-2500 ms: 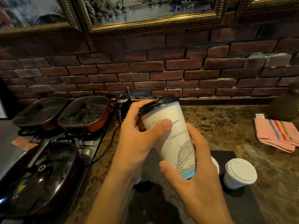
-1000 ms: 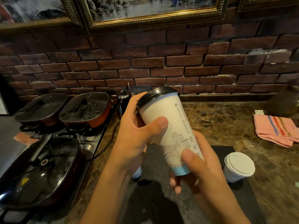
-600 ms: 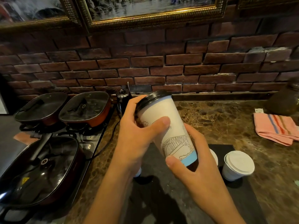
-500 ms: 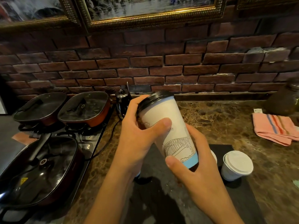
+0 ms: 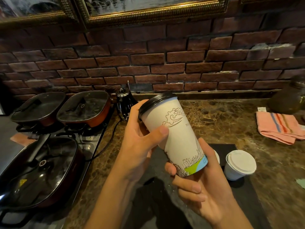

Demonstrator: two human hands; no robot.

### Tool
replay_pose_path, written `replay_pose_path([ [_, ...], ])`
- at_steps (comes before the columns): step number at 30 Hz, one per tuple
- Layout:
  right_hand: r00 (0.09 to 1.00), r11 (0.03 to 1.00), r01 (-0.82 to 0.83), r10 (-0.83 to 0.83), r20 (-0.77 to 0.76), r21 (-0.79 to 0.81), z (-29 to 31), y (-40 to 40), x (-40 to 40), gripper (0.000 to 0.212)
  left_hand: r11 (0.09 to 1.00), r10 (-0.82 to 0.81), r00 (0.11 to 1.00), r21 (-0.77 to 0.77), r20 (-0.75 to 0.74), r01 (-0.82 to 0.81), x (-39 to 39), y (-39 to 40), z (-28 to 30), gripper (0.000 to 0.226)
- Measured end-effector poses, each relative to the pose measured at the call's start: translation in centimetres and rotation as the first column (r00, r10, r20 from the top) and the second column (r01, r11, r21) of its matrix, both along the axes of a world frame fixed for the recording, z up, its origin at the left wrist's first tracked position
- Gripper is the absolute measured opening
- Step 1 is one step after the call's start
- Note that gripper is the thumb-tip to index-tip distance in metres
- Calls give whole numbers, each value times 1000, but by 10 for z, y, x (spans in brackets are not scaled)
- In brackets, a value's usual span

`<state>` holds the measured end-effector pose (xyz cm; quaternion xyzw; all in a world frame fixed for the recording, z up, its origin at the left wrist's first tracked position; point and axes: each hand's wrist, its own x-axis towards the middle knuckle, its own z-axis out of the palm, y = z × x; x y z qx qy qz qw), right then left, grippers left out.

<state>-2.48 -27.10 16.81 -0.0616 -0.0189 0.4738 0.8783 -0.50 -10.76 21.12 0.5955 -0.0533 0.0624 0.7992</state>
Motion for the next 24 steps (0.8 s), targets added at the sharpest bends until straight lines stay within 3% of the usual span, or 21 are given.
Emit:
replay_pose_path([
  [2, 1000, 996, 13, -13, -2, -93, 6, 0, 0, 64, 1000, 1, 1000, 13, -13, 0, 0, 2, -1, 69],
  [4, 988, 884, 147, -110, 107, -444, 8, 0, 3, 59, 999, 28, 1000, 39, -13, -28, 1, 5, -2, 66],
  [6, 897, 519, 416, -99, 431, -747, 6, 0, 8, 47, 993, 68, 998, 100, 8, -69, 1, 7, -4, 63],
  [7, 806, 329, 566, -30, 591, -756, 3, -1, 12, 37, 984, 94, 995, 150, 21, -96, 1, 7, -6, 62],
  [8, 725, 201, 671, 27, 688, -714, 0, -2, 16, 27, 970, 122, 992, 207, 33, -126, 1, 6, -9, 63],
  [9, 664, 135, 735, 53, 746, -664, -1, -4, 20, 24, 951, 152, 987, 267, 43, -158, 1, 5, -12, 64],
  [12, 572, 138, 802, 103, 813, -582, -4, -8, 31, 48, 876, 221, 971, 420, 87, -237, 4, -5, -28, 68],
  [17, 582, 298, 770, 35, 812, -565, -29, 4, 50, 76, 782, 250, 953, 544, 173, -304, 14, -20, -69, 68],
  [21, 625, 402, 746, -144, 768, -531, -50, 17, 53, 40, 775, 292, 941, 534, 172, -338, 19, -30, -104, 67],
  [24, 643, 377, 744, -180, 745, -551, -72, 22, 58, 34, 782, 290, 948, 539, 130, -313, 26, -33, -122, 71],
])
